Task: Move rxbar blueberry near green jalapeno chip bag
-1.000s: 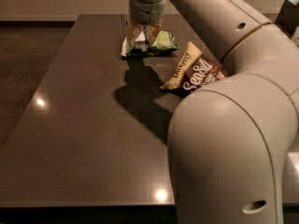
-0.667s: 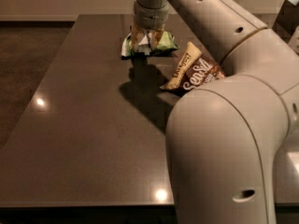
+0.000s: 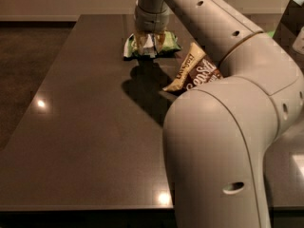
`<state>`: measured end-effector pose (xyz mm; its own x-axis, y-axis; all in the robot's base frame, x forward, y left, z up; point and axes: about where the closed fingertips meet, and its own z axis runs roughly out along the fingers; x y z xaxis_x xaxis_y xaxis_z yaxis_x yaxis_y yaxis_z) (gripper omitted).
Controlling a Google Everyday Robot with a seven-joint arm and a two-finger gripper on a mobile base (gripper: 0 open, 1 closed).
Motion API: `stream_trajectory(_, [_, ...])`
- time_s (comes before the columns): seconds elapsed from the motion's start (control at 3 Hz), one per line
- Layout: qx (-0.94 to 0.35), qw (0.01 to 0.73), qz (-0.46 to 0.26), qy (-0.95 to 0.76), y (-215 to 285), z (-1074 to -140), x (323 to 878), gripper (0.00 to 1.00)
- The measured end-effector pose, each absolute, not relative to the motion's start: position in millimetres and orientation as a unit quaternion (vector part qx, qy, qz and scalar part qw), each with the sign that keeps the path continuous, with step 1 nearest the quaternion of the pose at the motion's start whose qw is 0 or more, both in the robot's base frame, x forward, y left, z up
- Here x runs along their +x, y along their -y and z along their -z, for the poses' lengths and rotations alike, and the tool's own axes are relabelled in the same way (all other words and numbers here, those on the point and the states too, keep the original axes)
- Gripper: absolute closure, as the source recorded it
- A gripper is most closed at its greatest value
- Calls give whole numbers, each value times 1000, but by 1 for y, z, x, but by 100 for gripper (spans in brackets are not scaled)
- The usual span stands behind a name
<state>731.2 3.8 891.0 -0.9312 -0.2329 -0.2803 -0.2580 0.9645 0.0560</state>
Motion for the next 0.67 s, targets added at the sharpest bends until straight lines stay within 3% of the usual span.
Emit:
stream_trajectory(0.33, [-126, 140, -48, -981, -6, -889, 735, 9])
stream_trajectory(0.67, [-127, 143, -49, -980, -9, -886, 737, 0])
